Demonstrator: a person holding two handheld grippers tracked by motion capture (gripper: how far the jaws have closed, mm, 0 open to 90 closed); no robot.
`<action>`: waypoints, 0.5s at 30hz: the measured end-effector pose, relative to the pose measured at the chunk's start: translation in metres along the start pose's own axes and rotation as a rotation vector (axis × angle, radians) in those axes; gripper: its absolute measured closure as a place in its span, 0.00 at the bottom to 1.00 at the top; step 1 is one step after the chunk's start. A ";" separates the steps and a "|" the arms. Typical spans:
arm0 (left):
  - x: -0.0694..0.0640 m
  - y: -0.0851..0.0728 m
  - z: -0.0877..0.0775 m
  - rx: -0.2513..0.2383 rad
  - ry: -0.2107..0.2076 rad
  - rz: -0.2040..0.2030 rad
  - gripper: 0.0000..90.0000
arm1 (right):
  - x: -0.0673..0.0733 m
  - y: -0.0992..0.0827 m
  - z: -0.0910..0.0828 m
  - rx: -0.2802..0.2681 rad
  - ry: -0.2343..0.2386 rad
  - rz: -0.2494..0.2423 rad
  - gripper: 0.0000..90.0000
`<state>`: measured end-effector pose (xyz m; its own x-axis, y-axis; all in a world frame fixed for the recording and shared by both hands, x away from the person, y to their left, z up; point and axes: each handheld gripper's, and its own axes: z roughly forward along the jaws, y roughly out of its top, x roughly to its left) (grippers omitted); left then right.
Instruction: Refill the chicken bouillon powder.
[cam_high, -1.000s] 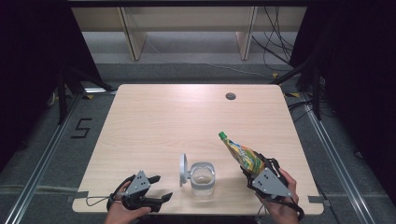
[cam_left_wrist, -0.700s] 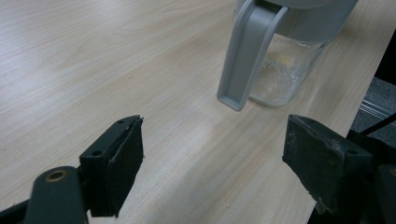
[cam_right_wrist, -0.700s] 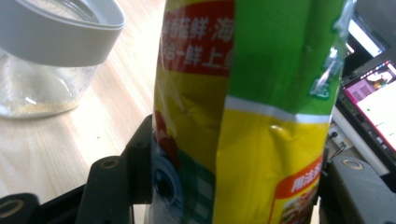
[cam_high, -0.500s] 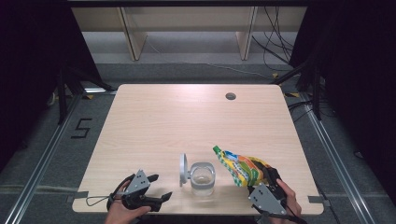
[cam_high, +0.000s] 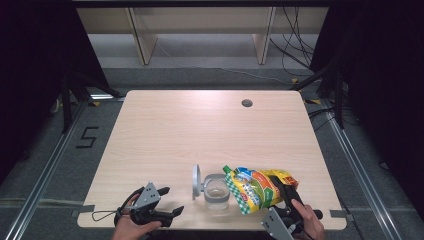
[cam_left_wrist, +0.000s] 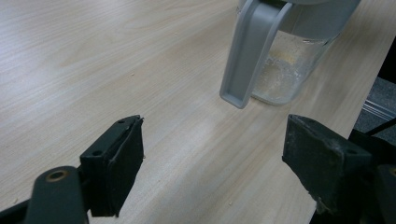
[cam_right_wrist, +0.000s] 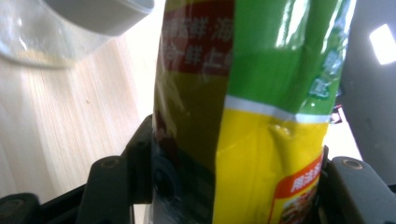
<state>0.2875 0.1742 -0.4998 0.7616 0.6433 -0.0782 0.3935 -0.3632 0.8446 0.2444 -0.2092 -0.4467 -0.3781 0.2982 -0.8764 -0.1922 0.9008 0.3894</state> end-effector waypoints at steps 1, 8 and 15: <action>-0.001 -0.001 0.000 0.008 0.007 -0.017 0.22 | 0.000 0.000 0.001 -0.005 -0.013 -0.041 0.47; -0.001 -0.001 0.001 0.004 0.003 -0.027 0.23 | 0.006 0.003 0.000 0.034 -0.027 -0.123 0.47; 0.001 0.000 0.000 0.007 -0.002 0.008 0.23 | -0.002 0.008 0.000 0.024 -0.035 -0.291 0.47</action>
<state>0.2882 0.1745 -0.4997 0.7660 0.6387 -0.0724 0.3908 -0.3734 0.8413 0.2434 -0.2025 -0.4419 -0.2786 0.0362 -0.9597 -0.2667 0.9571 0.1135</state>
